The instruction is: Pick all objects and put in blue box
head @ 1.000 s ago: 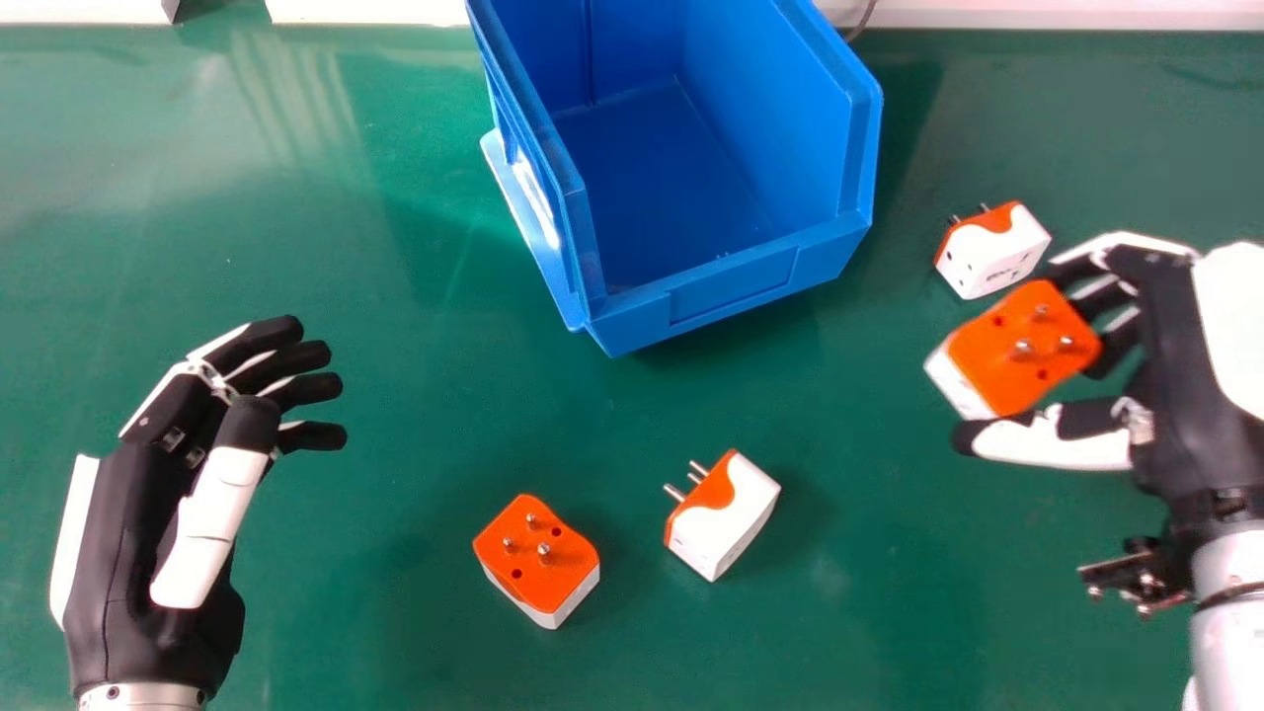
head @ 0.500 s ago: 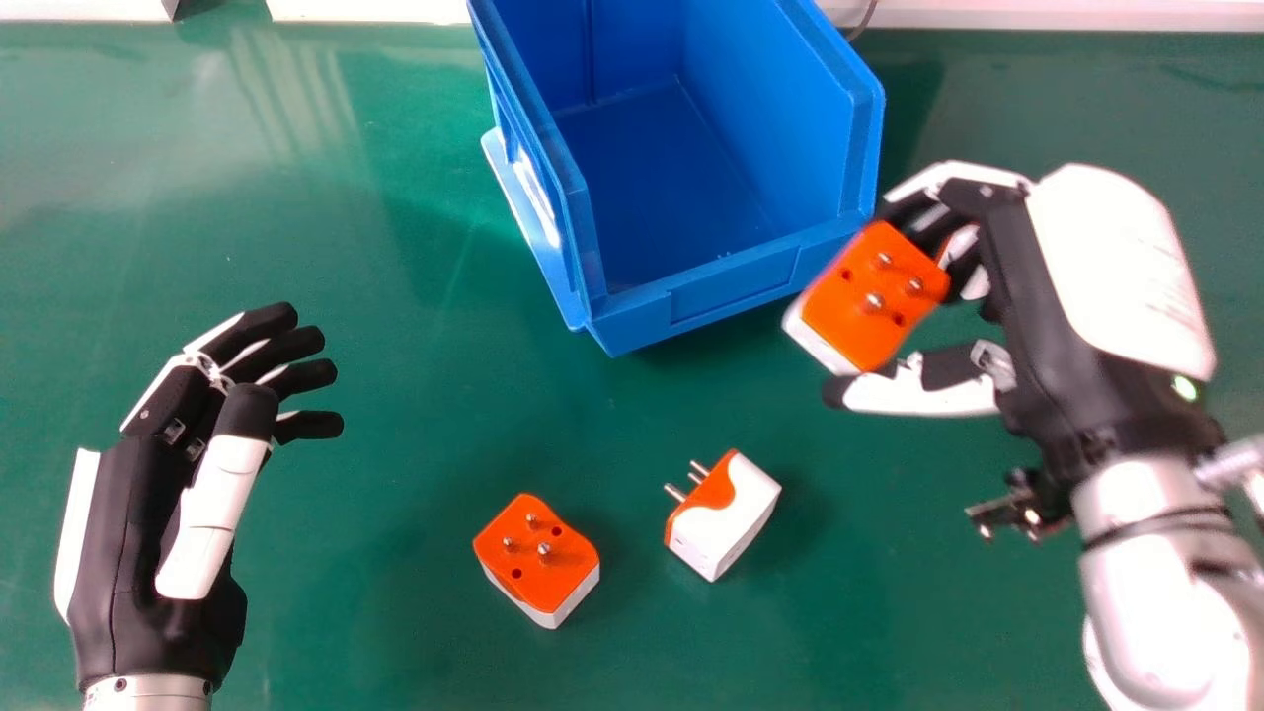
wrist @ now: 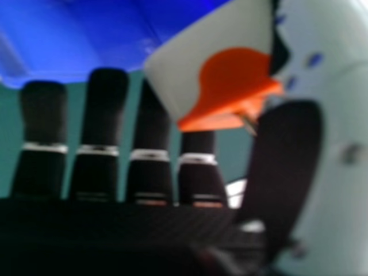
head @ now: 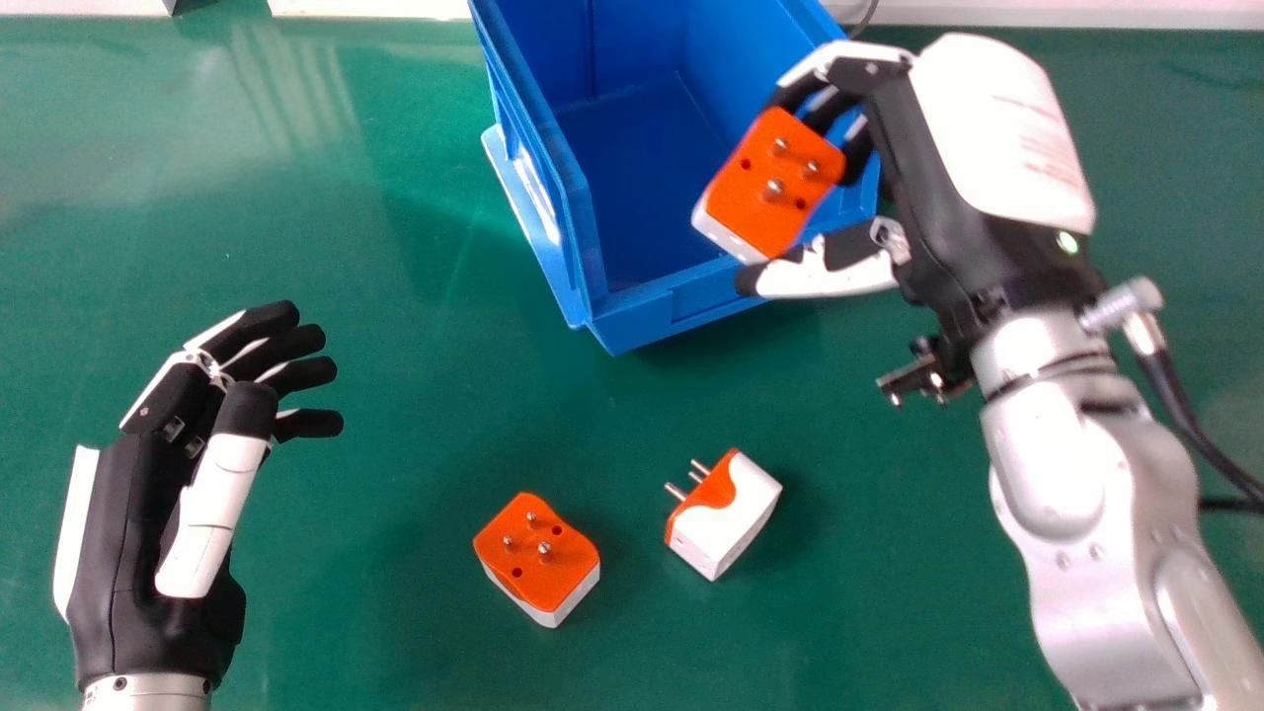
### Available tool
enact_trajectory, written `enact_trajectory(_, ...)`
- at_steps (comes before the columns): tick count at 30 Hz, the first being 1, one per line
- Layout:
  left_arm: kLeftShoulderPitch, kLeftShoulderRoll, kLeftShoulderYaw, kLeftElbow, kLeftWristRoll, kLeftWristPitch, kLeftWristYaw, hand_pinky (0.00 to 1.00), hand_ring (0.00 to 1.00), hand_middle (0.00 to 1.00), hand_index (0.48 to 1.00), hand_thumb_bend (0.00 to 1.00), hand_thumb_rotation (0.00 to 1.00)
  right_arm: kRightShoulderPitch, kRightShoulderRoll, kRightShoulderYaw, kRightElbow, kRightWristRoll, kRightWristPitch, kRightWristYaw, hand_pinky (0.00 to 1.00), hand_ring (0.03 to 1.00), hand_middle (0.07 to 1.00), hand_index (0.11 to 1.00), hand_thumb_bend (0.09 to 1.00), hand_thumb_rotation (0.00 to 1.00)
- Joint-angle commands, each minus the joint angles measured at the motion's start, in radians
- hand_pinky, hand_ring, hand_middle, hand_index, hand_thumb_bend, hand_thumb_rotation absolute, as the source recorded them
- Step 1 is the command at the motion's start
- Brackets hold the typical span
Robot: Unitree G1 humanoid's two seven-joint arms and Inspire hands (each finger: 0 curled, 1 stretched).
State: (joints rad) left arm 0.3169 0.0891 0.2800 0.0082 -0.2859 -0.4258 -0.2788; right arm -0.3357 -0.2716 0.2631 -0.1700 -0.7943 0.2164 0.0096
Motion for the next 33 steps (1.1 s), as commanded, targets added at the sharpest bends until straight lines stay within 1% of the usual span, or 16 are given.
enact_trajectory(1,0.007,0.003,-0.001,-0.02,0.0,-0.018,-0.001,0.57,0.7,0.72,0.71,0.97,0.69,-0.082,0.007,-0.004,0.037,-0.003,-0.024,-0.026,0.31,0.44,0.563,0.512,0.488,0.0)
enact_trajectory(3,0.008,0.001,-0.002,-0.023,0.001,-0.013,0.003,0.57,0.7,0.72,0.71,0.97,0.69,-0.132,0.009,-0.002,0.093,0.004,-0.03,-0.028,0.3,0.44,0.565,0.514,0.487,0.0)
enact_trajectory(6,0.009,0.0,-0.007,-0.028,-0.001,-0.004,0.003,0.57,0.7,0.72,0.711,0.97,0.69,-0.231,0.018,0.007,0.209,0.004,-0.027,-0.028,0.3,0.44,0.567,0.515,0.486,0.0)
enact_trajectory(8,0.009,-0.002,-0.01,-0.032,-0.009,0.005,0.0,0.57,0.7,0.72,0.712,0.97,0.69,-0.296,0.026,0.02,0.302,-0.003,-0.031,-0.042,0.3,0.44,0.568,0.517,0.485,0.0)
enact_trajectory(11,0.008,0.001,-0.014,-0.031,-0.017,0.008,-0.007,0.58,0.71,0.73,0.718,0.98,0.69,-0.389,0.045,0.036,0.457,0.008,-0.056,-0.081,0.29,0.44,0.568,0.515,0.485,0.0)
enact_trajectory(13,0.008,0.0,-0.015,-0.034,-0.018,0.011,-0.003,0.59,0.72,0.74,0.725,0.98,0.69,-0.451,0.052,0.053,0.573,0.009,-0.084,-0.109,0.29,0.439,0.566,0.513,0.485,0.0)
enact_trajectory(15,0.01,-0.001,-0.016,-0.037,-0.013,0.013,0.002,0.59,0.73,0.75,0.732,0.98,0.69,-0.515,0.06,0.071,0.697,0.011,-0.118,-0.14,0.29,0.438,0.562,0.513,0.486,0.0)
enact_trajectory(19,0.01,-0.001,-0.015,-0.033,-0.013,0.005,0.0,0.6,0.73,0.75,0.737,0.98,0.69,-0.641,0.079,0.123,0.942,-0.008,-0.173,-0.209,0.29,0.435,0.554,0.517,0.486,0.0)
enact_trajectory(21,0.012,-0.001,-0.015,-0.036,-0.012,0.007,0.001,0.61,0.74,0.76,0.743,0.99,0.69,-0.688,0.095,0.139,1.039,-0.002,-0.185,-0.235,0.29,0.429,0.541,0.523,0.487,0.0)
enact_trajectory(23,0.016,-0.002,-0.018,-0.045,-0.012,0.013,0.003,0.62,0.74,0.76,0.747,0.99,0.69,-0.725,0.11,0.149,1.127,0.011,-0.216,-0.261,0.29,0.426,0.537,0.529,0.487,0.0)
enact_trajectory(25,0.017,0.0,-0.018,-0.045,-0.012,0.011,0.001,0.62,0.74,0.76,0.747,0.99,0.69,-0.752,0.124,0.154,1.198,0.025,-0.245,-0.281,0.29,0.426,0.537,0.529,0.487,0.0)
enact_trajectory(26,0.017,0.0,-0.018,-0.045,-0.009,0.009,0.002,0.62,0.75,0.76,0.75,0.99,0.69,-0.764,0.132,0.157,1.23,0.029,-0.253,-0.289,0.29,0.425,0.534,0.532,0.487,0.0)
enact_trajectory(27,0.011,0.001,-0.015,-0.033,-0.008,-0.004,-0.001,0.62,0.75,0.76,0.75,0.99,0.69,-0.774,0.14,0.162,1.257,0.031,-0.26,-0.297,0.29,0.425,0.534,0.532,0.487,0.0)
enact_trajectory(28,0.007,0.002,-0.014,-0.025,-0.003,-0.013,-0.001,0.62,0.75,0.76,0.753,0.98,0.69,-0.784,0.146,0.167,1.282,0.034,-0.266,-0.304,0.29,0.426,0.531,0.533,0.488,0.0)
enact_trajectory(30,0.006,0.0,-0.013,-0.025,0.004,-0.016,0.006,0.62,0.75,0.76,0.753,0.98,0.69,-0.799,0.159,0.177,1.323,0.038,-0.271,-0.31,0.29,0.426,0.531,0.533,0.488,0.0)
enact_trajectory(33,0.012,-0.002,-0.013,-0.034,0.008,-0.012,0.013,0.63,0.75,0.76,0.753,0.98,0.7,-0.812,0.174,0.189,1.36,0.047,-0.268,-0.306,0.3,0.429,0.53,0.53,0.489,0.0)
